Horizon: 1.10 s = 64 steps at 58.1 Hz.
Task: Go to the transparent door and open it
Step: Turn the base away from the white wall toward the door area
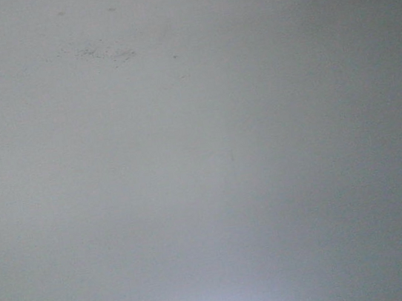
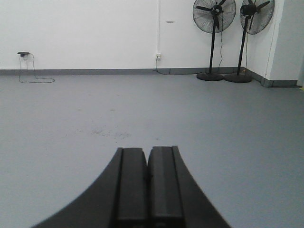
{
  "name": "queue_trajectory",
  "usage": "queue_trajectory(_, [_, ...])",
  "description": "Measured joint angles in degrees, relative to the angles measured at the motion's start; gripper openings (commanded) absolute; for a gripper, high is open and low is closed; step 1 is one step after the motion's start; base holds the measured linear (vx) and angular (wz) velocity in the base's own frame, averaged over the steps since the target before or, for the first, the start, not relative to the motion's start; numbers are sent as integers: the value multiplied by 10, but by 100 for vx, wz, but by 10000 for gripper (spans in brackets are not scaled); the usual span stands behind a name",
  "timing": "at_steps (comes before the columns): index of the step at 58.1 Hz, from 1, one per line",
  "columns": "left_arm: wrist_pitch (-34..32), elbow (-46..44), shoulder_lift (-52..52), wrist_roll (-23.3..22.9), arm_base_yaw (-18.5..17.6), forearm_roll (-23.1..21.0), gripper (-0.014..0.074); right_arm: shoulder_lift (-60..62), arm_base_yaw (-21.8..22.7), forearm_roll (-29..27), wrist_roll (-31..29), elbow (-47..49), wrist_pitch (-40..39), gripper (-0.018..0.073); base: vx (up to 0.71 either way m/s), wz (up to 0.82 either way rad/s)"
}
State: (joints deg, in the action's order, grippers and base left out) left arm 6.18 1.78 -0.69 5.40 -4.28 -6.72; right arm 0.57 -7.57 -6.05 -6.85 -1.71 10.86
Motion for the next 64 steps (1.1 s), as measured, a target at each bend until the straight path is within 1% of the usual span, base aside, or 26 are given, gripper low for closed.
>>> queue_trajectory(14, [0,0,0,0,0,0,-6,0,0,0,0,0,0,-2,9,6])
queue_trajectory(31, [0,0,0,0,0,0,-6,0,0,0,0,0,0,-2,21,17])
queue_trajectory(64, [0,0,0,0,0,0,-6,0,0,0,0,0,0,-2,35,25])
